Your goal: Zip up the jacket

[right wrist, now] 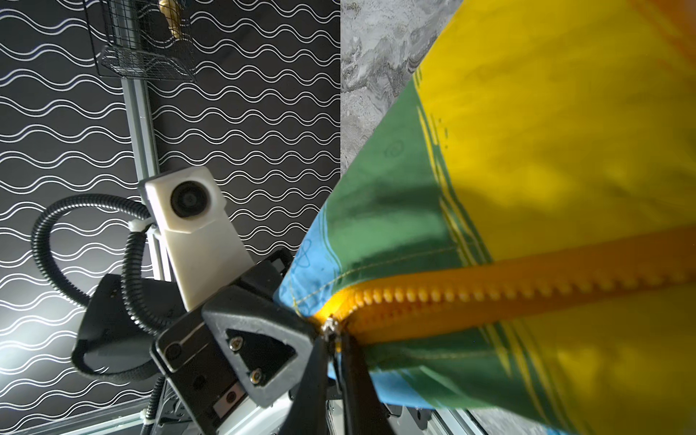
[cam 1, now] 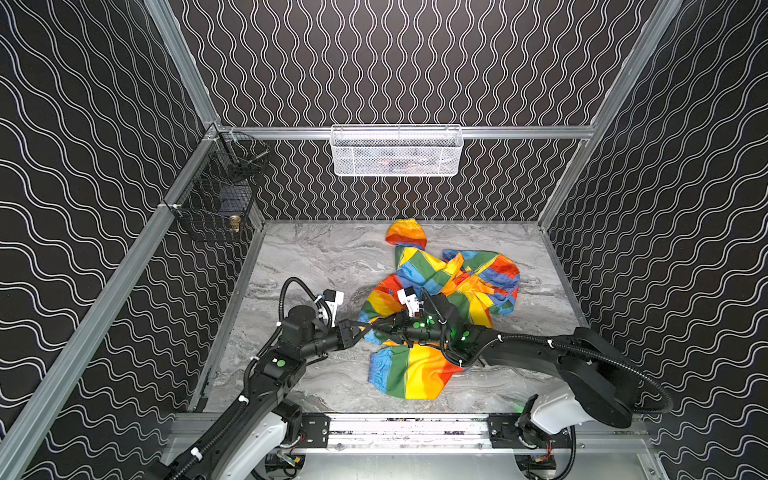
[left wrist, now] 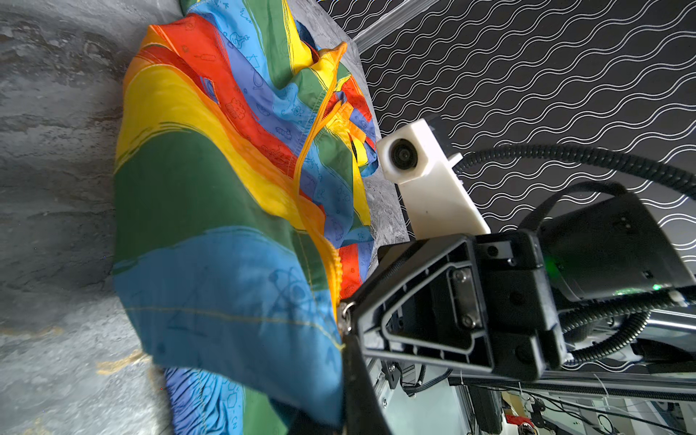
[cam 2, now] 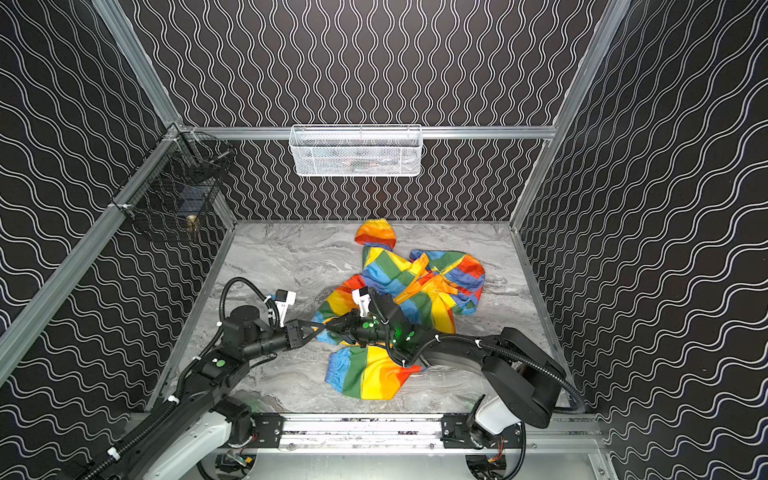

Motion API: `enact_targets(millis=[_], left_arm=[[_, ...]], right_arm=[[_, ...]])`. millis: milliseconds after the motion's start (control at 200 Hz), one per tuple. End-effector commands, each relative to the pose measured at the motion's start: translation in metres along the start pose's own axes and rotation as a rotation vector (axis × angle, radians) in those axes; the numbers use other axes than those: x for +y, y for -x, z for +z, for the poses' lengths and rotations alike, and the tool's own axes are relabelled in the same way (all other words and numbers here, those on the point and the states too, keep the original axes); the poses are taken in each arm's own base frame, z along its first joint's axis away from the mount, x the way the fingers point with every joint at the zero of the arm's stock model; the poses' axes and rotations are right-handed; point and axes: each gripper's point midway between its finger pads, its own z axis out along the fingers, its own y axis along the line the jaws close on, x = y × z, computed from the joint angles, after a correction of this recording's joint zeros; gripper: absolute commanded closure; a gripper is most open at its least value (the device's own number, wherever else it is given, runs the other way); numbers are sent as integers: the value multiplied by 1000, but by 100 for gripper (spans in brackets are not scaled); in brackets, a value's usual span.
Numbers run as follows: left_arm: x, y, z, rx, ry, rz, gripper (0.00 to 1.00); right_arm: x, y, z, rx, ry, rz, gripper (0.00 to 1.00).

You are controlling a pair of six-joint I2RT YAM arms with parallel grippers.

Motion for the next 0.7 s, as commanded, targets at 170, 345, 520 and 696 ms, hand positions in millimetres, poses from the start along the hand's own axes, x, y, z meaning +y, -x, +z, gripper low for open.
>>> enact_targets(millis=[170,345,520,696], left_arm=[[-7,4,-1,-5,-23,19,100],[-6,3,-1,-4,-17,20,100],[-6,4,0,-6,-16,18,100],[-5,4,-1,-5,-9,17,100]], right_arm=[[-2,7,-5,-17,-54,-30,100],[-6,15,-10,-35,-107,-58,100],[-8,20,-13,-45,-133,-73,100],[-13,25,-15,-53,-164,-80,100]])
